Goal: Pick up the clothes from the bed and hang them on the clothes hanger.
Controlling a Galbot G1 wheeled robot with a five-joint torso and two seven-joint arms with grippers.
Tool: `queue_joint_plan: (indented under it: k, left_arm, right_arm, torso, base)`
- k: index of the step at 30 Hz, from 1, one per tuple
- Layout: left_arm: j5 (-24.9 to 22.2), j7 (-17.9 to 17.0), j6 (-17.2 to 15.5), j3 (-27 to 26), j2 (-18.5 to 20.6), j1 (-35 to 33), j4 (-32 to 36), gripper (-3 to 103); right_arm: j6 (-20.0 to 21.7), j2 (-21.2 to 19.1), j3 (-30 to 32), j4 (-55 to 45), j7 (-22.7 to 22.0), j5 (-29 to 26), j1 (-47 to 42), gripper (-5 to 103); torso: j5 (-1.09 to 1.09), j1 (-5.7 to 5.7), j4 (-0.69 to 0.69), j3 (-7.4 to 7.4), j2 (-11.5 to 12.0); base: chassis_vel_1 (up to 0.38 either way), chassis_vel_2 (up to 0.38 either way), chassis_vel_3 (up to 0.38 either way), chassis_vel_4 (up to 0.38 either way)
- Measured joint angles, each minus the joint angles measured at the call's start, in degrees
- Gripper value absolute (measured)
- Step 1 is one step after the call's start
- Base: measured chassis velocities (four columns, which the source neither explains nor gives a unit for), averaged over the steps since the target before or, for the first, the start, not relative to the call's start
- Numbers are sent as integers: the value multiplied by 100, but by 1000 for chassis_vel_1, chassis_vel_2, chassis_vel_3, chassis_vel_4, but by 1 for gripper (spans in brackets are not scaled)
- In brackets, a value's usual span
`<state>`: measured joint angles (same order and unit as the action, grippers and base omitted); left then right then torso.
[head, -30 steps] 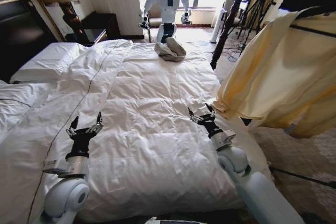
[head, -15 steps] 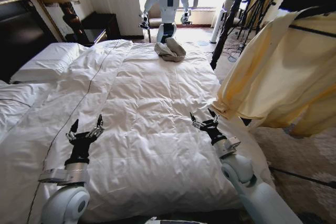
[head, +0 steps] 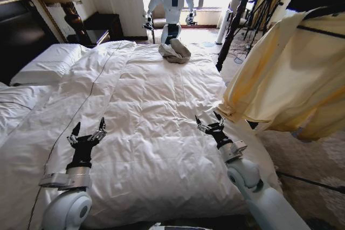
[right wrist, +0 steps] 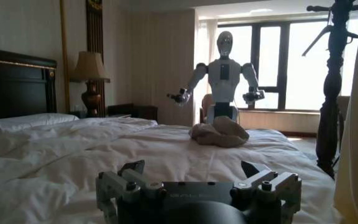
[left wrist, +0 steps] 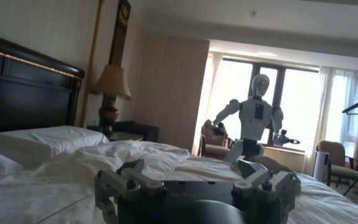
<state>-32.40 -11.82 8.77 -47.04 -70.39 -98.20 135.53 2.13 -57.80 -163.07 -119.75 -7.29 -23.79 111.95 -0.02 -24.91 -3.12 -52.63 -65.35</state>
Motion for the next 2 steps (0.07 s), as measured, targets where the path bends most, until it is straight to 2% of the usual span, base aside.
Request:
queue_joint_plan:
  k: [2]
  left_arm:
    - [-1, -1, 0, 0, 1, 0, 0, 100]
  right_arm:
    - [0, 0, 0, 1, 0, 0, 0, 100]
  torso:
    - [0, 0, 0, 0, 0]
  base:
    - [0, 0, 0, 0]
